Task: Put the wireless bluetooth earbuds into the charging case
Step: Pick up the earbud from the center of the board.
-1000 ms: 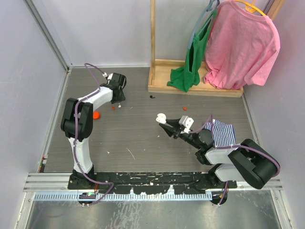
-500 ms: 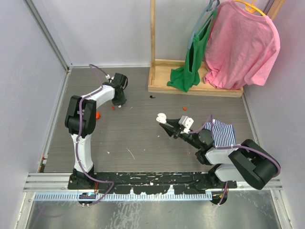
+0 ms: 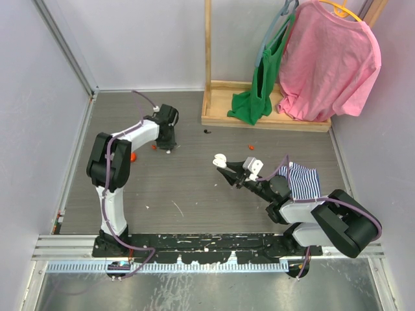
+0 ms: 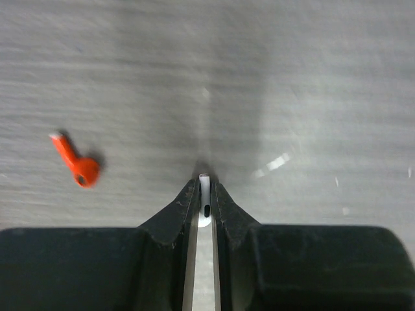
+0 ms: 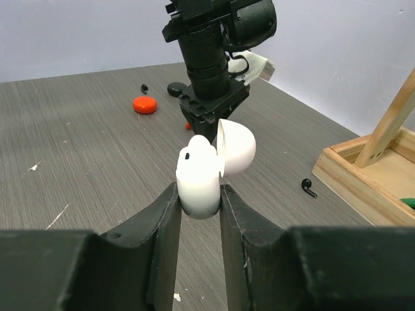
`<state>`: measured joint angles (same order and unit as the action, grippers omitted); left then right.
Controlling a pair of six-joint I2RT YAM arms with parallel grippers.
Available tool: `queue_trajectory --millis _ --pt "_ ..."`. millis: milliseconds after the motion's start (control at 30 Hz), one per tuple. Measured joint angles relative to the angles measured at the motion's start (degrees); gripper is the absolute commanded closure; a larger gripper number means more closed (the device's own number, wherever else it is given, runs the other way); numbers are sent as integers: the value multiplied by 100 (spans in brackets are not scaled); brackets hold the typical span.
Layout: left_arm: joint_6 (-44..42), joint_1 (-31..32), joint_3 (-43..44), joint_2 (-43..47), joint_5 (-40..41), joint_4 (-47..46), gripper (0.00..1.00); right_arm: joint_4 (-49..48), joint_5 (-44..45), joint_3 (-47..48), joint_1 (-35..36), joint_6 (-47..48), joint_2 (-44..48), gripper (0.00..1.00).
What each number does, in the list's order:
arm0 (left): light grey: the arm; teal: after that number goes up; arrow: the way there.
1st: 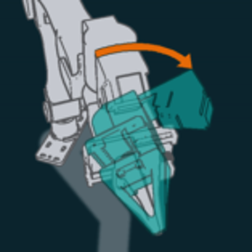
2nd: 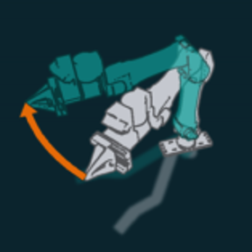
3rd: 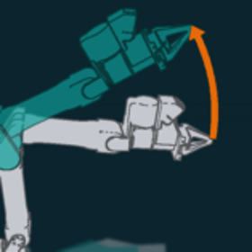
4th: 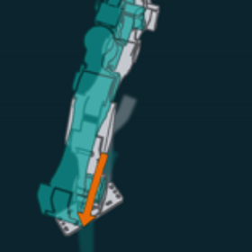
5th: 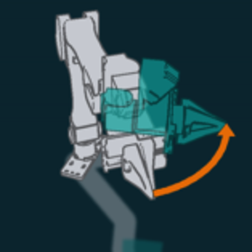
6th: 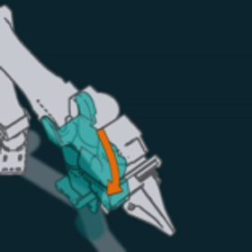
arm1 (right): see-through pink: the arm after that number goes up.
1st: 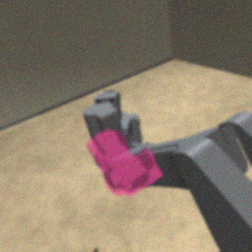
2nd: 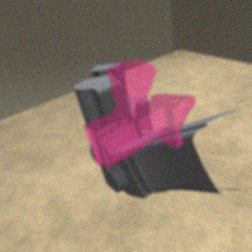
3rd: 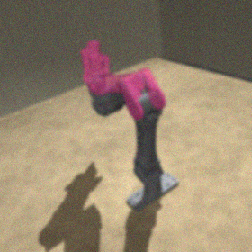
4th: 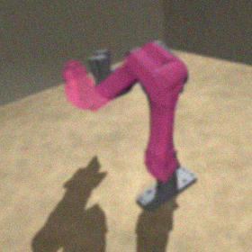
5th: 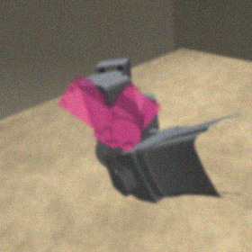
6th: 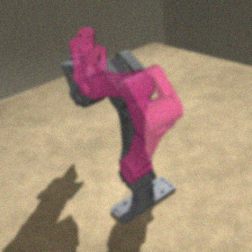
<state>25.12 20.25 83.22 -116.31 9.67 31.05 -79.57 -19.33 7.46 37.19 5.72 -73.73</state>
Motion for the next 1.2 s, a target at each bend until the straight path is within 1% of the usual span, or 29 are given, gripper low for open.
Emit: queue_trajectory --millis 333,467,633,700,1200 --pt "-691 918 -621 455 -361 177 83 42 4 0 0 0 42 93" --pt "-922 1137 -796 577 -415 157 77 55 9 0 0 0 50 93" --pt "-1088 1246 -966 704 -494 138 68 68 20 0 0 0 52 93" --pt "-1119 1263 -968 704 -507 136 67 79 22 0 0 0 52 93" --pt "-1335 1263 -772 573 -715 190 68 81 22 0 0 0 52 93"
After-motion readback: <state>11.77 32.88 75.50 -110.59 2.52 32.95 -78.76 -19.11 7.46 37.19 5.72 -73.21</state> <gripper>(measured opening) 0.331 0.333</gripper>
